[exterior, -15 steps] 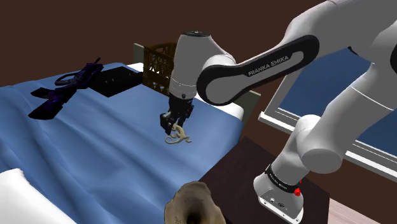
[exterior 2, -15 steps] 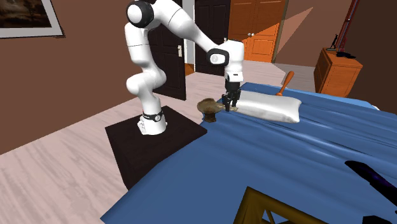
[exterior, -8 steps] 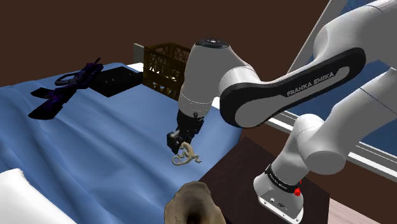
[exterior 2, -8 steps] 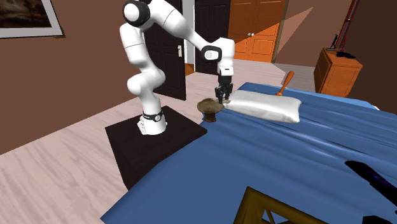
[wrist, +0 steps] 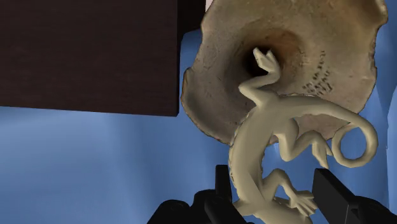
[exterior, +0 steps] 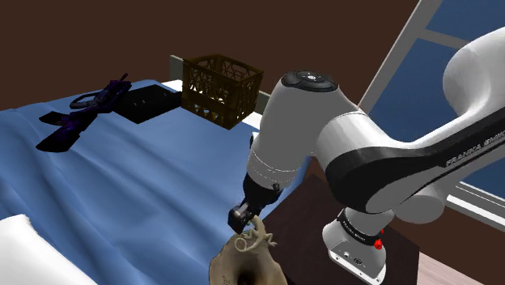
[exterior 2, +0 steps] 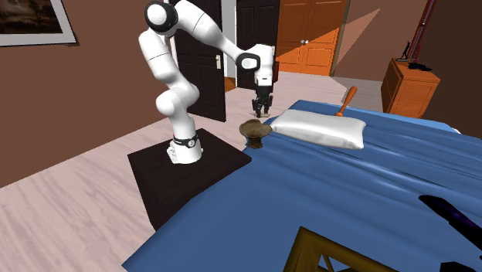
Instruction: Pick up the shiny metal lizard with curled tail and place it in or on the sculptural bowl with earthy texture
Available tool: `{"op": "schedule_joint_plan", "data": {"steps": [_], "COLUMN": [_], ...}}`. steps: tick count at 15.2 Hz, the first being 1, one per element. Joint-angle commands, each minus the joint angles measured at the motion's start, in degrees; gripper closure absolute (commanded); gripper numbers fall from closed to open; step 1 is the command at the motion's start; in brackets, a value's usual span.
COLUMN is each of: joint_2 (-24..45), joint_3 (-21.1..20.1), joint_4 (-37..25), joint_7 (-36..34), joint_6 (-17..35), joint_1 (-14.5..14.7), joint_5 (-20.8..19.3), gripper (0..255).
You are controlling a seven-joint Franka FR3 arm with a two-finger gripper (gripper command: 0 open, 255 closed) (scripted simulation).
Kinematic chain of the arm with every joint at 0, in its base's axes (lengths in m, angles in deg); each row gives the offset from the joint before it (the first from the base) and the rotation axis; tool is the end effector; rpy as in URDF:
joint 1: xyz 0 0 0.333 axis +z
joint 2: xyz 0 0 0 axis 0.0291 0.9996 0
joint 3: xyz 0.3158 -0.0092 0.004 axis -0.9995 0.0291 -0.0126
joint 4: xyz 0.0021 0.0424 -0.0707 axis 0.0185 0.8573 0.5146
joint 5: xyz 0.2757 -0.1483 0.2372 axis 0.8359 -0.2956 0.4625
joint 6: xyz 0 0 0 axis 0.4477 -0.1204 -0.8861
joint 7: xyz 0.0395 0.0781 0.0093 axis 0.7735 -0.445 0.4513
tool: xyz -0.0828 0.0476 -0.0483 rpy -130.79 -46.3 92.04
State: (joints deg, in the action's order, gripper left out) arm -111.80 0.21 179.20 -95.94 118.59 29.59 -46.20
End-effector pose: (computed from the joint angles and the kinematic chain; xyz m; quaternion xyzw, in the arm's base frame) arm 0.2147 0.3545 0.3797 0.9995 0.0153 0.0253 0.0113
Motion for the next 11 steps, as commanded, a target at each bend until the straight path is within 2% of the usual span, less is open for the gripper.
{"op": "schedule_joint_plan", "data": {"steps": [1,3,11], "joint_2": [-1.28,-2.12,2.58], "joint_3": [-1.74,-4.03,-6.39], "joint_4": [0.09,-0.05,3.06], "joint_7": [-2.54,-5.71,-7.23], "joint_6": [-1.01,-1.75,5.83], "joint_1": [1.74,3.65,2.58], "joint_5": [1.38,2.79,1.73], "gripper": [255,255,255]}}
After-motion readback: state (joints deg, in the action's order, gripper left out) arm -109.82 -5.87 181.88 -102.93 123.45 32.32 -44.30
